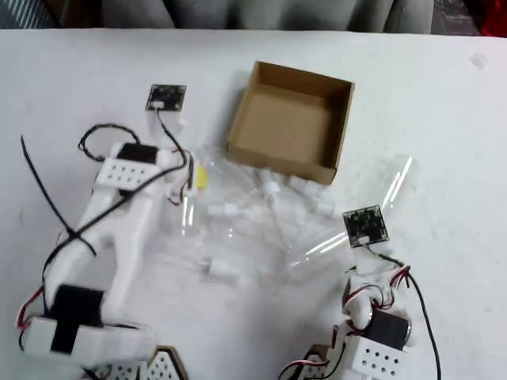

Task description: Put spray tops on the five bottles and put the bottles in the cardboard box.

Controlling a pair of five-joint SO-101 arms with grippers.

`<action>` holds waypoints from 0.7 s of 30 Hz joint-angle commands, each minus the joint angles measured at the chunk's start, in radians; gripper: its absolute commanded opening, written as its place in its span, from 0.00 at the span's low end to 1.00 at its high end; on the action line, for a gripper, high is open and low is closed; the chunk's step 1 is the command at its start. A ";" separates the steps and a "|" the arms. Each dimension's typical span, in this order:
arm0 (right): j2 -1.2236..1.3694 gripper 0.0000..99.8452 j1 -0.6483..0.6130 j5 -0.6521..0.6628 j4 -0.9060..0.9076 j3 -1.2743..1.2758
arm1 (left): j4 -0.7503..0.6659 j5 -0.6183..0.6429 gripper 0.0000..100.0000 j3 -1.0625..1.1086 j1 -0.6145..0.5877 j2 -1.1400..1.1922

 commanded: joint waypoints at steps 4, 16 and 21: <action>-0.007 0.17 -0.007 0.000 -0.002 0.008 | -0.021 -0.009 0.34 -0.129 -0.033 0.143; -0.007 0.17 -0.007 0.000 -0.002 0.008 | -0.020 -0.068 0.34 -0.221 -0.041 0.286; -0.007 0.17 -0.007 0.000 -0.002 0.008 | 0.009 -0.066 0.34 -0.285 -0.035 0.366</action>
